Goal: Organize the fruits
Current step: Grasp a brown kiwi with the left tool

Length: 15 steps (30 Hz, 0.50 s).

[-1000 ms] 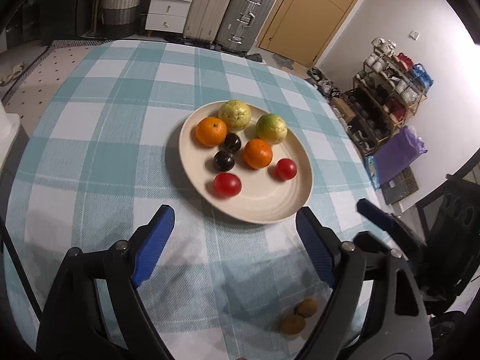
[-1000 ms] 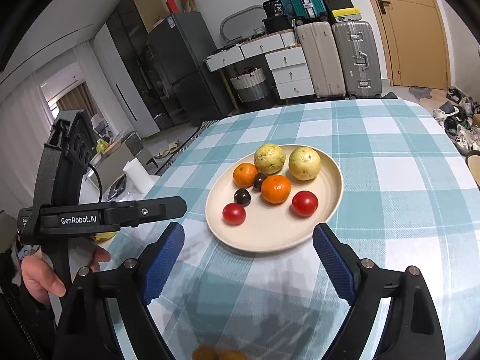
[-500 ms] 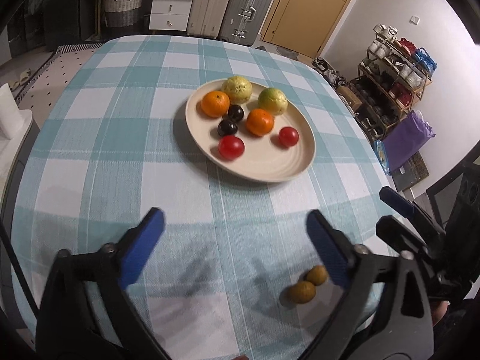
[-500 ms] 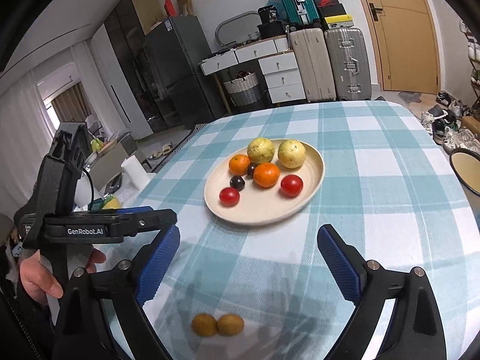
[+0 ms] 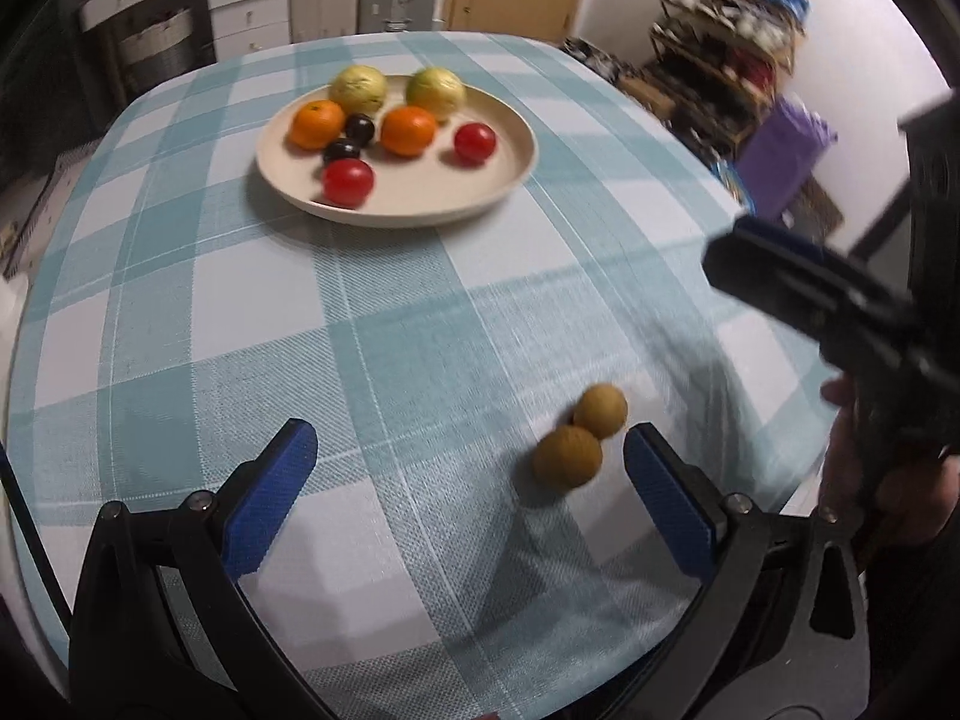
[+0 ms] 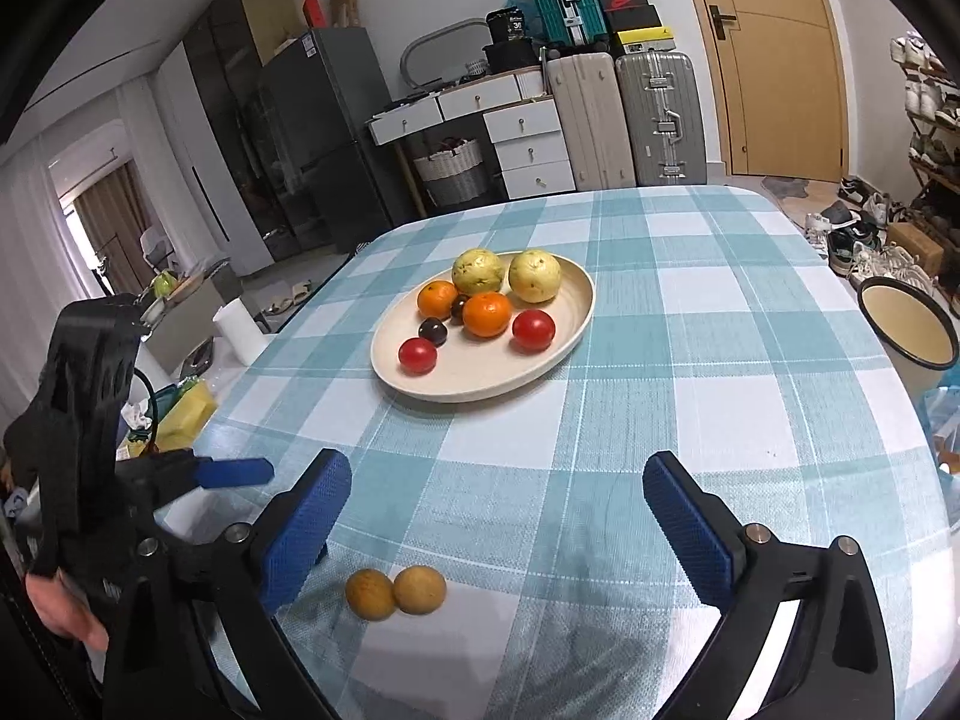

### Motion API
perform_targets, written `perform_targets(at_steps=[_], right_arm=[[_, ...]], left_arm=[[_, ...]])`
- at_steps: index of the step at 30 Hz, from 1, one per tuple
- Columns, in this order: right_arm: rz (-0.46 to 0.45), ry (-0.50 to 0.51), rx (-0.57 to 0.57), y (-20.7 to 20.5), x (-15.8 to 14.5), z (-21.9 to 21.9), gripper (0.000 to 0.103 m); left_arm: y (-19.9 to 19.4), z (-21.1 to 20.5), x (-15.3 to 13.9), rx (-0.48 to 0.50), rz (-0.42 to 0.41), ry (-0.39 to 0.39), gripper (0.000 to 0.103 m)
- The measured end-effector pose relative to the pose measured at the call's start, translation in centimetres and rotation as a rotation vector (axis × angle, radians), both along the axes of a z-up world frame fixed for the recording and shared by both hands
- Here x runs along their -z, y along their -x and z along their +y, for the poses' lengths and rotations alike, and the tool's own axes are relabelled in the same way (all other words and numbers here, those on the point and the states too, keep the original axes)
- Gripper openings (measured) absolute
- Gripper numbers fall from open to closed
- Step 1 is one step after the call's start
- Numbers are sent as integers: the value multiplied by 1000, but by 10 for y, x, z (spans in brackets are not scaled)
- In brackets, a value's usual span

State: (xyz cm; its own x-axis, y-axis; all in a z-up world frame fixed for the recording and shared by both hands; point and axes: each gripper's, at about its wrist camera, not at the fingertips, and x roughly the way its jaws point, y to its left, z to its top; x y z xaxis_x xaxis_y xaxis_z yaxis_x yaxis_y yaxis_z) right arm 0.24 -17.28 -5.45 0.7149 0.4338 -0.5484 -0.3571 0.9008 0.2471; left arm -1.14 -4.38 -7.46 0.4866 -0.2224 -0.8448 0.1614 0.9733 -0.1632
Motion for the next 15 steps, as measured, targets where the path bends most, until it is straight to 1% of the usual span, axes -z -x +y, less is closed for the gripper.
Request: perform_targets(at_steps=[5,9,11,14,15], right_arm=[[-7,14,7,3,1,0,100],[-1,13,12,4,4,-2,100],[4,10,14,5,5,-3,100],[9,-1,9,6,9,-6,100],[13,-4,12,6,10,-7,100]], left_arm=[[3,-10,6,51,13,-8,102],[4,-19,12,90,25,-34,101],[4,-20,15,101,30,-30,100],[5,-21,16,118,35,-9,92],[4,-22,17,126,38,1,88]])
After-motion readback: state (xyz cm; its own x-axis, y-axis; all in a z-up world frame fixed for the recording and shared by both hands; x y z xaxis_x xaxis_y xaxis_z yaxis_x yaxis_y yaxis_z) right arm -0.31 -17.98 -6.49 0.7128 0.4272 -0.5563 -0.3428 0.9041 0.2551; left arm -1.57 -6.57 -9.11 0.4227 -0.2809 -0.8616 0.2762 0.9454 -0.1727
